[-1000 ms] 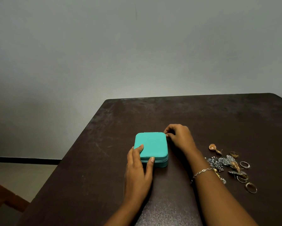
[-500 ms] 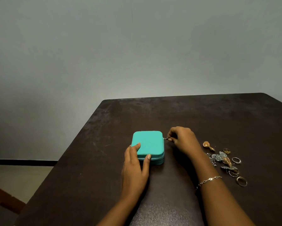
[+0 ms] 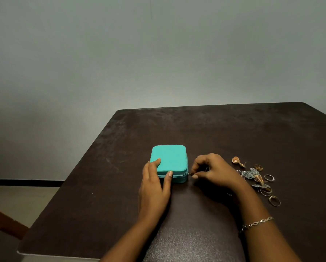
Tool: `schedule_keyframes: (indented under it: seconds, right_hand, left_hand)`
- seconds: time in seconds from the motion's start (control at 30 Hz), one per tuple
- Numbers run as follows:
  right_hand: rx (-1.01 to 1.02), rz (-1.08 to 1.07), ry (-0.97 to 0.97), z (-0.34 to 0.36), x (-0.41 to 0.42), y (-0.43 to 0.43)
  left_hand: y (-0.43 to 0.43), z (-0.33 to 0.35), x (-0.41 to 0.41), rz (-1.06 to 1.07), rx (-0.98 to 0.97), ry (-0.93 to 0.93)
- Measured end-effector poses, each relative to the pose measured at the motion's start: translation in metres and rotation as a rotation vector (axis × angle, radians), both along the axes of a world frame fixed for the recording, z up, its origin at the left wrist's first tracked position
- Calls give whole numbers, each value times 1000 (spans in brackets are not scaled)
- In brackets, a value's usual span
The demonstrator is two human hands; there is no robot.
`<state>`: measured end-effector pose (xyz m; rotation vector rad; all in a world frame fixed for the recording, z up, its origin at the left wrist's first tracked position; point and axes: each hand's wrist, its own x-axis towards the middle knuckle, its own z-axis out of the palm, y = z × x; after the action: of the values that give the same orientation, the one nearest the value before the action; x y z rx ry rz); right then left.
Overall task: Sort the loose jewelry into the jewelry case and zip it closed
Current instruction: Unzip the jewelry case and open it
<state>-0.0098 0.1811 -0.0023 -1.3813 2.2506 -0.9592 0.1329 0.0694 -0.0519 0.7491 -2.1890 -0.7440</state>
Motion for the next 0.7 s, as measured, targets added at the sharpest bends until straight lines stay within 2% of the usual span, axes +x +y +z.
schedule_keyframes:
  seconds: [0.27,0.33,0.43,0.53,0.6,0.7]
  right_hand:
    - [-45,143,-131,-7,7,-7]
    - [-157,131,-243,-4,8,-4]
    - [-441,-124,-351,-5,3,-6]
    - [-525,-308,-448,-8,-2,-18]
    - [-477,-315,-496,-7,-6,-30]
    - [-491,-326,-561,-6,-6,-54]
  left_hand:
    - [0,-1,0,0,-5,6]
    - [0,0,0,-18,18,8]
    - [0,0,3,67,25,33]
    - [4,-1,6,224,-245,106]
    - [7,-1,9,229,-423,78]
    - [9,-1,9,188,-541,-11]
